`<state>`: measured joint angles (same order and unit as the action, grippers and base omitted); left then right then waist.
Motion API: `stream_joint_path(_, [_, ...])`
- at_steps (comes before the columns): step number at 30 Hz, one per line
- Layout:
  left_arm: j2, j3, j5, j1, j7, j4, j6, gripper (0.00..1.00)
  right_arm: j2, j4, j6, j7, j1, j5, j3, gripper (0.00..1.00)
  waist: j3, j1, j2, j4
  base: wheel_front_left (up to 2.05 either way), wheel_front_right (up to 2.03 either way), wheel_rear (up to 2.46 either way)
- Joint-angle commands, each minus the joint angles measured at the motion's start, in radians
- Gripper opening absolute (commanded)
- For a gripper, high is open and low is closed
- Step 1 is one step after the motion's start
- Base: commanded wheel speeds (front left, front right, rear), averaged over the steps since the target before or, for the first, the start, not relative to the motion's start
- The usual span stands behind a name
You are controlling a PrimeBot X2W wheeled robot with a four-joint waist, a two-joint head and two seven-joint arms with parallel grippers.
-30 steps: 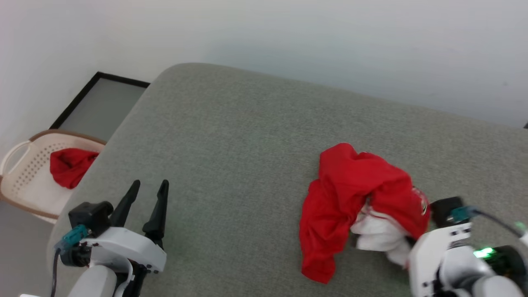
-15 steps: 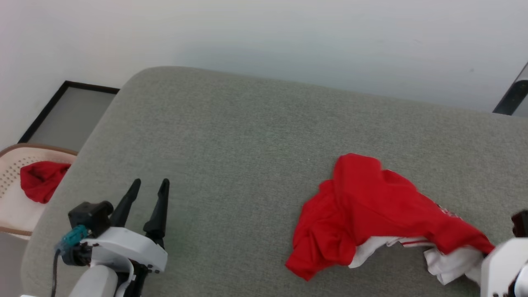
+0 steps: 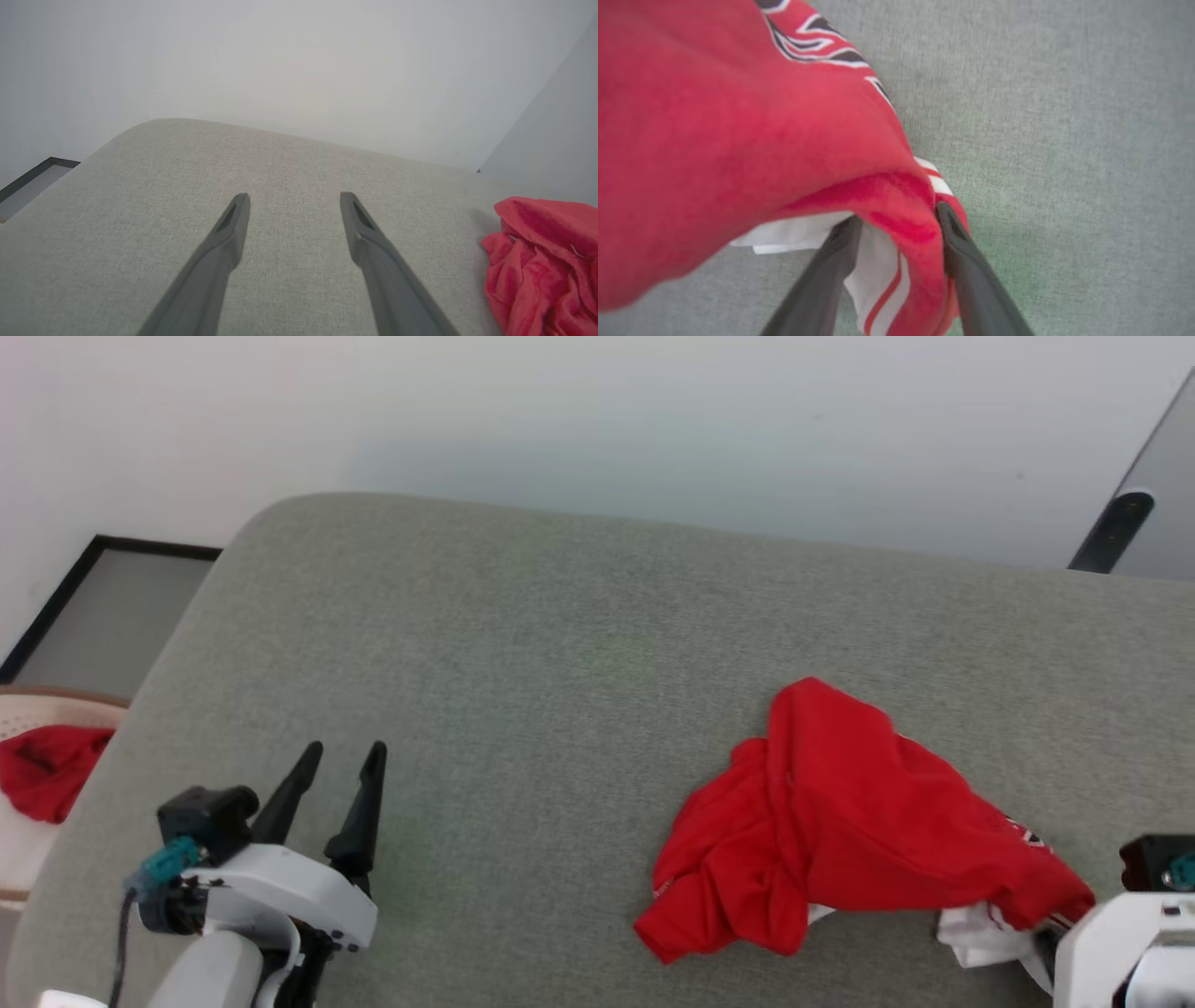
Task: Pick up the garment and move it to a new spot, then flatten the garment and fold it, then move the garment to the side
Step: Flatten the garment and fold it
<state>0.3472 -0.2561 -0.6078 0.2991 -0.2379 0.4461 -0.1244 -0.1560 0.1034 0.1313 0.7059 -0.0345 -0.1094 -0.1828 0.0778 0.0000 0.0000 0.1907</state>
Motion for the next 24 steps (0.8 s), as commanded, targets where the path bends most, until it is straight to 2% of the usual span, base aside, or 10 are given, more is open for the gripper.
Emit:
stream_joint_path(1, [0.006,0.002,-0.008,0.009,0.001,-0.004,-0.004,1.0,0.003,-0.007,-0.001,-0.013,-0.016,-0.015,0.006,1.0,-0.009,0.0,0.0,-0.016,0.0,0.0,0.0])
stream_joint_path(8, [0.045,-0.004,-0.016,0.013,0.017,-0.045,-0.006,1.0,-0.002,-0.089,-0.001,-0.108,-0.029,-0.043,0.055,1.0,-0.028,0.0,0.0,-0.069,0.0,0.0,0.0])
stream_joint_path(16, [0.076,-0.007,-0.047,0.022,0.078,-0.122,-0.005,1.0,0.014,-0.169,-0.001,-0.336,-0.022,-0.02,0.095,1.0,-0.036,0.0,0.0,-0.134,0.0,0.0,0.0])
stream_joint_path(20, [0.088,-0.019,-0.087,0.038,0.137,-0.169,-0.007,1.0,0.038,-0.172,-0.001,-0.489,-0.026,0.017,0.088,1.0,-0.03,0.0,0.0,-0.175,0.0,0.0,0.0])
stream_joint_path(24, [0.111,-0.046,-0.138,0.064,0.198,-0.21,-0.007,1.0,0.067,-0.147,-0.001,-0.596,-0.041,0.046,0.076,1.0,-0.015,0.0,0.0,-0.225,0.0,0.0,0.0])
